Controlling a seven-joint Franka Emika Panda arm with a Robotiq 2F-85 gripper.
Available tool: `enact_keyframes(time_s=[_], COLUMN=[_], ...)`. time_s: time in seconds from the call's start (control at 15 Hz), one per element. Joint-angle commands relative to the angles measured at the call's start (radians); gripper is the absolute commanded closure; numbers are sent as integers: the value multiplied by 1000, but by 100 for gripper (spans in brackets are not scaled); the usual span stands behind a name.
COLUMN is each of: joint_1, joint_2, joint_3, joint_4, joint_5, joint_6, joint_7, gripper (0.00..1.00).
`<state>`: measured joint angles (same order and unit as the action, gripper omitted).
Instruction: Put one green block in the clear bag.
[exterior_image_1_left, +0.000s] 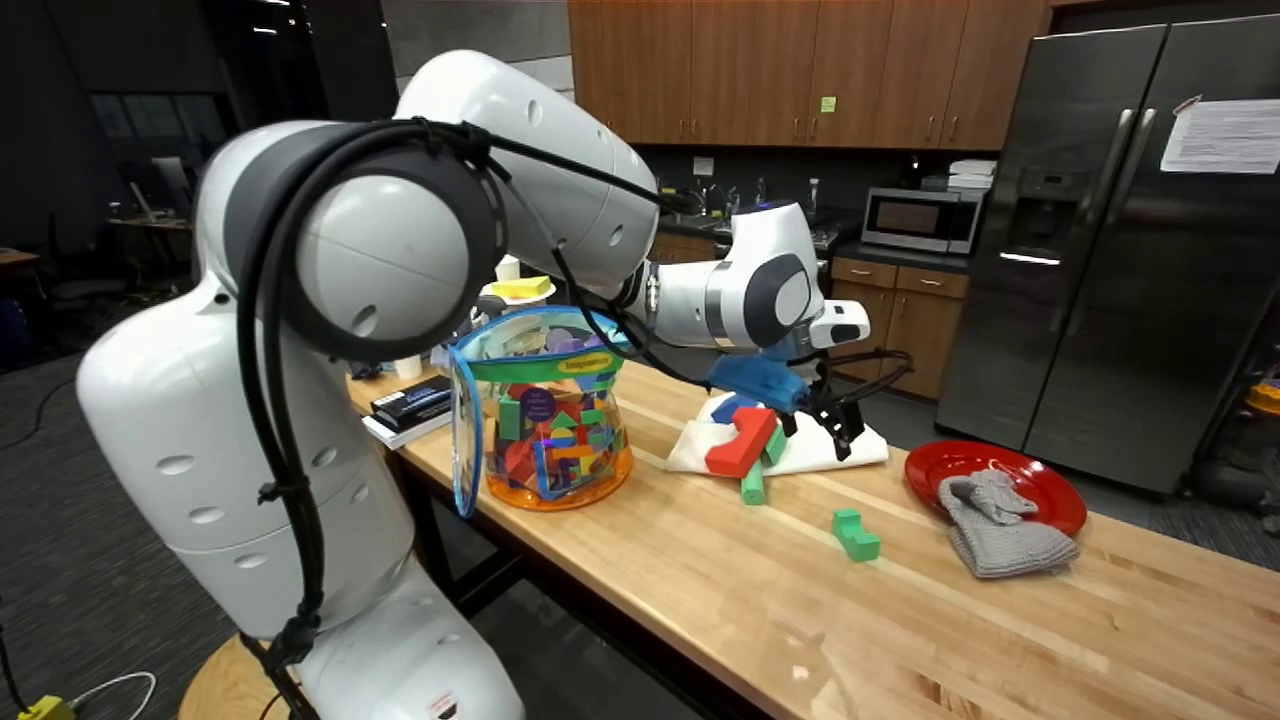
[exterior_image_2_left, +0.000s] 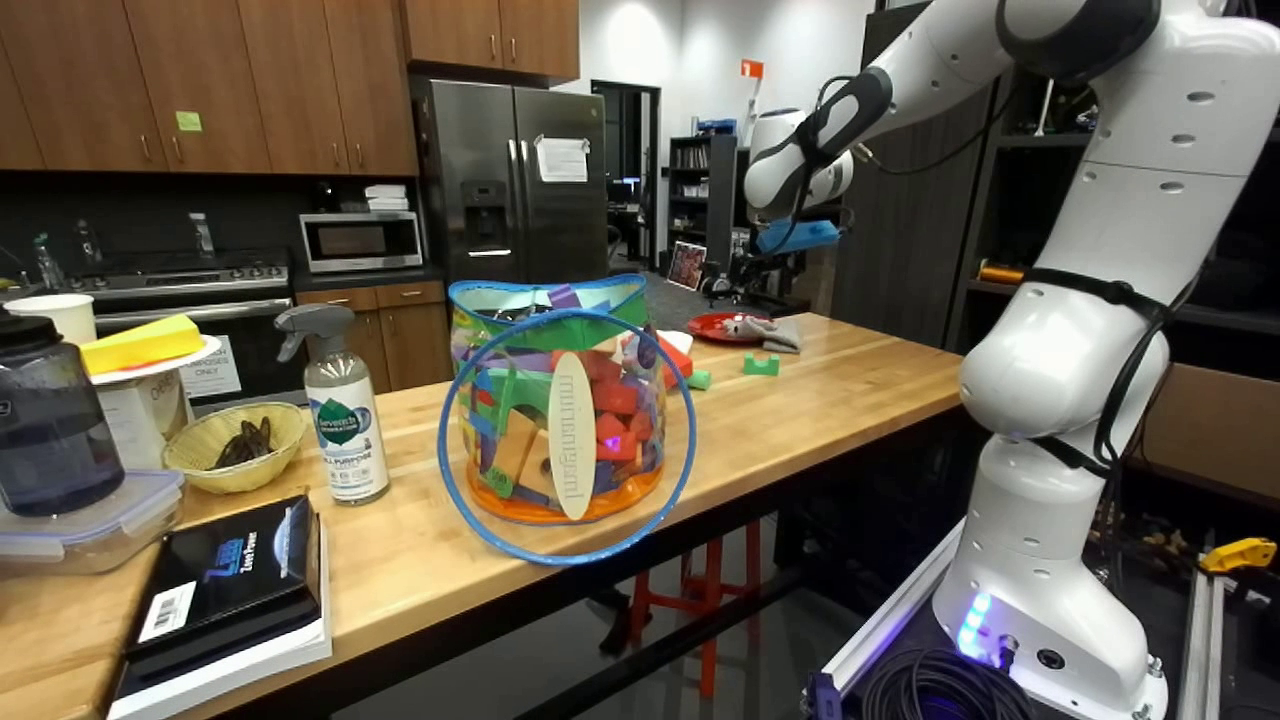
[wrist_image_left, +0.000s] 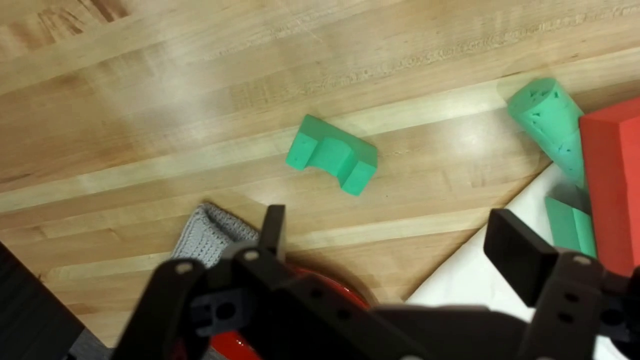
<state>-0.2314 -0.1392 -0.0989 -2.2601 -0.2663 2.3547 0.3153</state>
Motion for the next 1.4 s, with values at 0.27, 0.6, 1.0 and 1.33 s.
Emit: enact_keyframes(time_s=[0.27, 0.6, 1.0, 1.33], joint_1=[5, 21, 50, 66], joint_2=[120, 238, 280, 302], joint_3=[-18, -56, -91, -94], joint_4=[48, 106, 121, 125], joint_5=[-41, -89, -55, -43], joint_6=[93, 162, 166, 151], joint_7=[188, 297, 264, 248], gripper=[0, 0, 0, 0])
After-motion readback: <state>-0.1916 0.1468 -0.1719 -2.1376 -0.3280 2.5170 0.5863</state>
